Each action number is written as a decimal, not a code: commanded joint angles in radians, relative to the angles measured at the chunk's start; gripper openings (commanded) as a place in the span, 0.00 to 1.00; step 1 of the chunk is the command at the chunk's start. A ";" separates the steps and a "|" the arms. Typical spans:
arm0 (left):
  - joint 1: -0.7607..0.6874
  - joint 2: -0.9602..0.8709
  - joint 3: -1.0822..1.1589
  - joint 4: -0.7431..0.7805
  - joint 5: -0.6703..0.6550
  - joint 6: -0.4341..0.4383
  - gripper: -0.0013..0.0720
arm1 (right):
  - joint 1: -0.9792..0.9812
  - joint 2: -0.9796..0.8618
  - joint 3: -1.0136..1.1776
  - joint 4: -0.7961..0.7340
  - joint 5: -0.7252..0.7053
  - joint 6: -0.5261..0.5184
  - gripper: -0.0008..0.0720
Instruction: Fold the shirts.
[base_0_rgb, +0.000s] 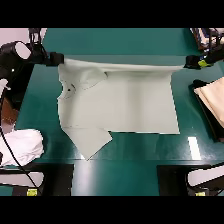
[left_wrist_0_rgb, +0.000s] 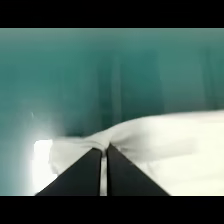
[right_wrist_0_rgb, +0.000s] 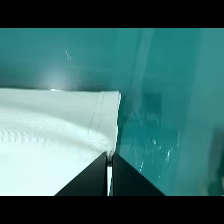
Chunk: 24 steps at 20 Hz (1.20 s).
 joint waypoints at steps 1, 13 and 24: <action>0.018 -0.006 -0.045 -0.027 -0.201 0.157 0.05 | 0.023 -0.013 -0.069 -0.001 0.067 -0.001 0.03; 0.020 0.013 -0.236 0.034 -0.271 0.022 0.69 | 0.102 0.003 -0.303 0.000 0.093 0.047 0.51; 0.120 0.562 -0.827 -0.254 -0.351 -0.069 0.69 | -0.060 0.413 -0.647 0.176 0.159 -0.027 0.31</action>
